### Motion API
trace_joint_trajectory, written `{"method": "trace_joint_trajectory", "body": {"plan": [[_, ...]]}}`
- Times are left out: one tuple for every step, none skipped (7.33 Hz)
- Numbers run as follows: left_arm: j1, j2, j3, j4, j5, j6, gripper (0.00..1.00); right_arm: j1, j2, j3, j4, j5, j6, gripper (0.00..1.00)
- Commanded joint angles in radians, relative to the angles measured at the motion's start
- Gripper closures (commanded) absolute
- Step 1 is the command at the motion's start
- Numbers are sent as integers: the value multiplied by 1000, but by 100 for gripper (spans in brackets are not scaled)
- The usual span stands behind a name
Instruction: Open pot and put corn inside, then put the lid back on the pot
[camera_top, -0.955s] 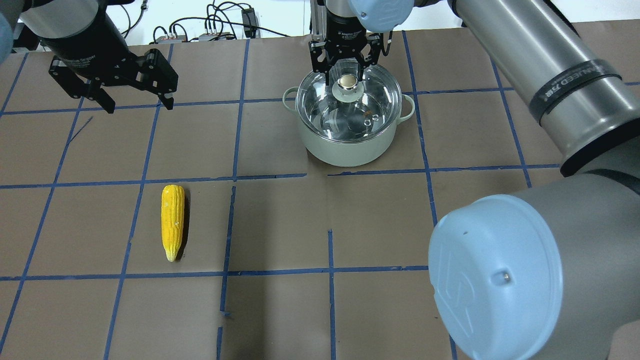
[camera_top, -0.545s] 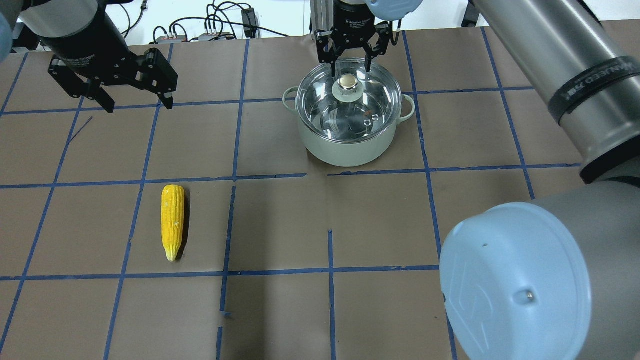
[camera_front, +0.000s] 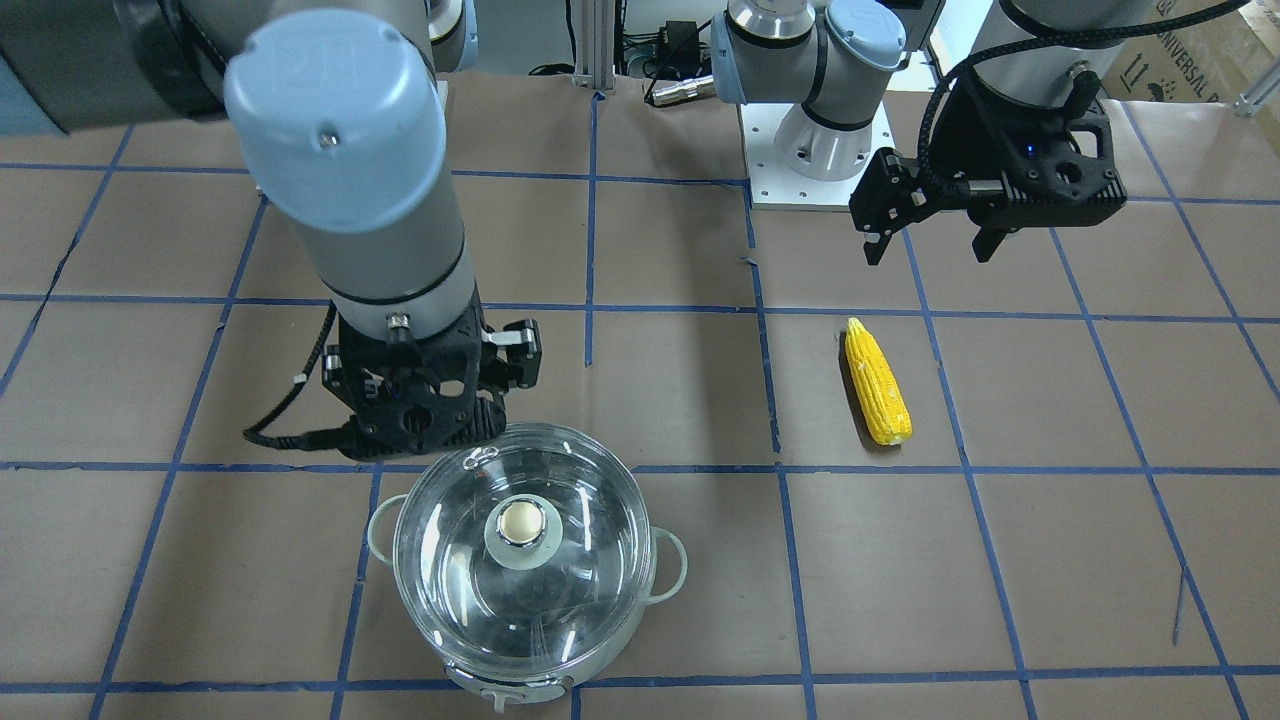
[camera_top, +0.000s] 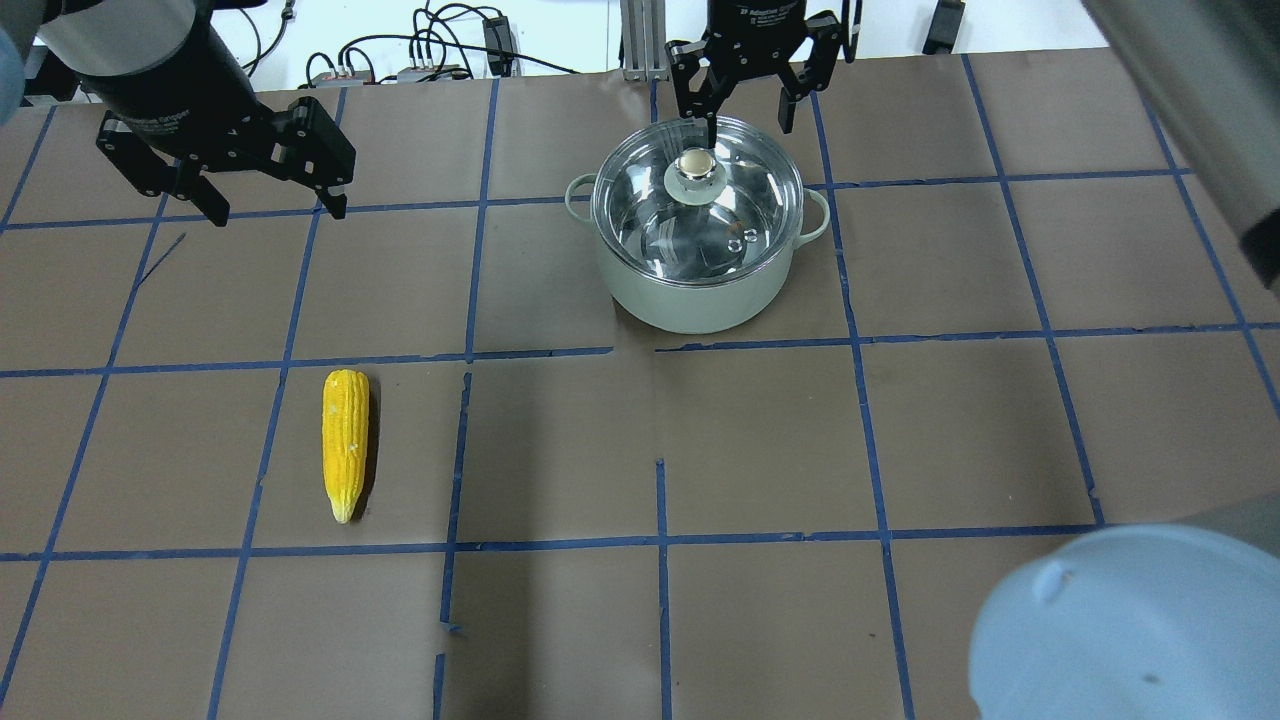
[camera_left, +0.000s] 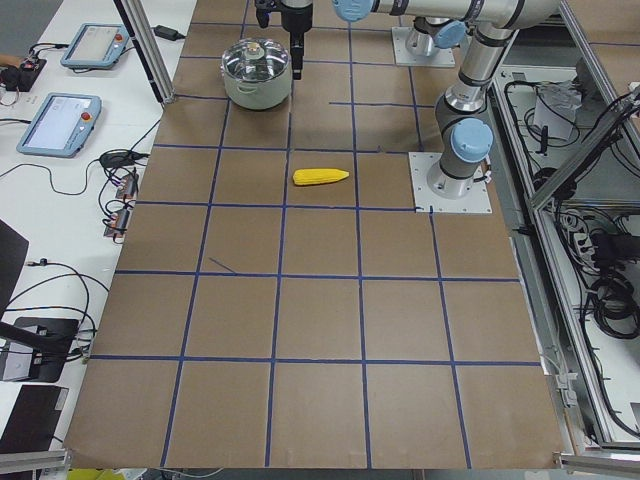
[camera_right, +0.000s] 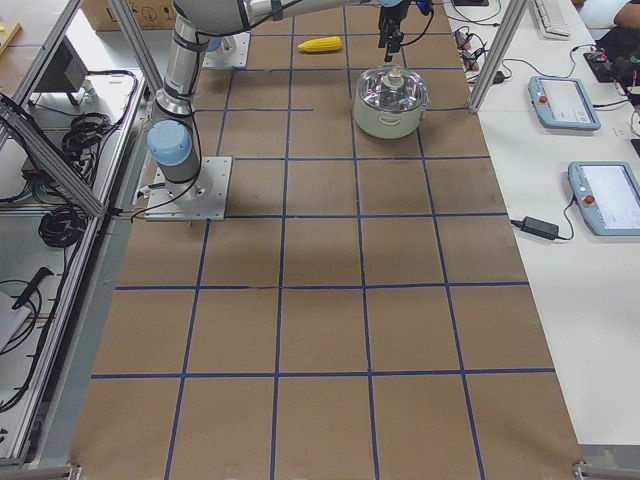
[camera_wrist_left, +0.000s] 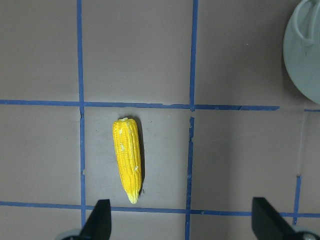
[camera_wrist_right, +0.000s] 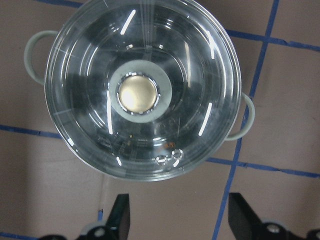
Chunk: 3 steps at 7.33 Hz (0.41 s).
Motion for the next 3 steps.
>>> {"method": "trace_joint_trajectory", "body": {"plan": [[0, 0, 1, 0, 0, -2, 0, -79, -138, 143, 36, 0, -51, 24], [0, 0, 1, 0, 0, -2, 0, -89, -166, 186, 36, -3, -51, 23], [0, 0, 1, 0, 0, 0, 0, -92, -180, 208, 34, -3, -50, 22]]}}
